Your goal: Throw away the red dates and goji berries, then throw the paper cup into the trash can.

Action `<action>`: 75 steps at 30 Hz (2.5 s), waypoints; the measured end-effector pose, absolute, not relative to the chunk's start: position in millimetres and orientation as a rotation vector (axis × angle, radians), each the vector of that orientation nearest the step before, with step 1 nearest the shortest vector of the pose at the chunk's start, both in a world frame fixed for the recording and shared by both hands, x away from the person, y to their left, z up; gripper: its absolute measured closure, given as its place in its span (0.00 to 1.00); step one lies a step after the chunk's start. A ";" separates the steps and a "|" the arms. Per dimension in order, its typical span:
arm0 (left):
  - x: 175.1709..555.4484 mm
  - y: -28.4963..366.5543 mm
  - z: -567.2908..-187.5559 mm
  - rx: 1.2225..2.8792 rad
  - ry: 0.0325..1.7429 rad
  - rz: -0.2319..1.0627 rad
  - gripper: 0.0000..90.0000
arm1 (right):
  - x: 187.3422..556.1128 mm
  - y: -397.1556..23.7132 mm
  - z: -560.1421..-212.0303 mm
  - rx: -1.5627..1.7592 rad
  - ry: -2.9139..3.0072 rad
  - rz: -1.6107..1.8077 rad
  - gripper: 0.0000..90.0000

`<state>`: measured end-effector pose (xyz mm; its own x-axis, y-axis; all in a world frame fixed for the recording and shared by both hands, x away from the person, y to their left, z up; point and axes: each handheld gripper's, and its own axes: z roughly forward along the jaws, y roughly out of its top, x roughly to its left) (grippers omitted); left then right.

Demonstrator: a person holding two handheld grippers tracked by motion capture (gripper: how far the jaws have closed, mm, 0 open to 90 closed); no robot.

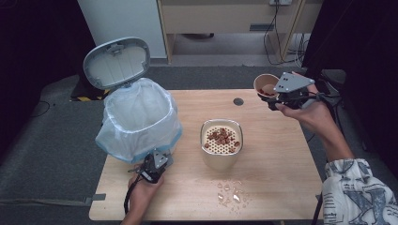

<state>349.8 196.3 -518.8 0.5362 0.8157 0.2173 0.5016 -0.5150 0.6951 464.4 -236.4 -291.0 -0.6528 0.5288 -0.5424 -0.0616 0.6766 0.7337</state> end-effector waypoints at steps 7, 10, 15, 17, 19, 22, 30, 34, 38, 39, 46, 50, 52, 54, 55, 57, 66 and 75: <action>349.8 196.2 -518.8 2.207 1.062 0.723 1.00 | 465.4 -242.7 -286.9 0.423 2.118 1.081 0.38; 349.8 196.3 -518.8 2.206 1.062 0.722 1.00 | 465.9 -242.7 -285.2 0.433 2.127 1.113 0.38; 349.8 196.3 -518.9 2.203 1.064 0.721 1.00 | 467.5 -241.1 -283.7 0.461 2.160 1.163 0.38; 349.8 196.1 -519.0 2.200 1.065 0.722 1.00 | 468.1 -239.6 -283.2 0.474 2.172 1.181 0.38; 349.9 196.1 -519.0 2.200 1.065 0.722 1.00 | 468.4 -237.7 -282.1 0.483 2.181 1.202 0.38; 349.8 196.0 -519.0 2.201 1.065 0.722 1.00 | 468.8 -233.9 -280.8 0.482 2.193 1.210 0.37; 349.8 196.1 -519.0 2.200 1.064 0.722 1.00 | 469.2 -224.0 -279.2 0.472 2.222 1.209 0.37; 349.9 196.2 -519.0 2.201 1.064 0.721 1.00 | 470.0 -224.4 -278.2 0.492 2.230 1.225 0.37; 349.9 196.1 -519.0 2.200 1.065 0.722 1.00 | 470.3 -223.0 -277.7 0.508 2.252 1.242 0.37; 349.9 196.1 -519.0 2.200 1.065 0.722 1.00 | 470.5 -222.5 -277.6 0.510 2.257 1.250 0.37; 349.9 196.1 -519.0 2.199 1.066 0.721 1.00 | 471.4 -214.9 -272.5 0.527 2.267 1.305 0.37; 350.0 196.3 -518.9 2.201 1.062 0.723 1.00 | 472.8 -210.4 -269.0 0.546 2.285 1.339 0.37; 350.0 196.2 -519.0 2.201 1.062 0.723 1.00 | 473.5 -207.8 -267.5 0.550 2.297 1.347 0.37; 349.9 196.2 -518.9 2.201 1.063 0.722 1.00 | 473.9 -205.8 -266.0 0.554 2.300 1.366 0.37; 349.9 196.3 -518.9 2.202 1.063 0.722 1.00 | 474.0 -204.8 -265.4 0.557 2.300 1.376 0.37; 349.9 196.2 -518.9 2.201 1.063 0.723 1.00 | 474.7 -201.7 -263.3 0.563 2.305 1.399 0.37; 349.9 196.3 -518.9 2.203 1.063 0.723 1.00 | 475.8 -172.9 -255.9 0.534 2.343 1.407 0.37; 349.7 196.0 -518.8 2.208 1.058 0.728 1.00 | 475.4 -140.6 -252.9 0.481 2.369 1.400 0.37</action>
<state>349.7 196.0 -518.8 0.5365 0.8141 0.2223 0.4984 -0.5182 0.6950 475.4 -140.6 -252.9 -0.8824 0.4545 -0.1220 0.1123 0.4553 0.8832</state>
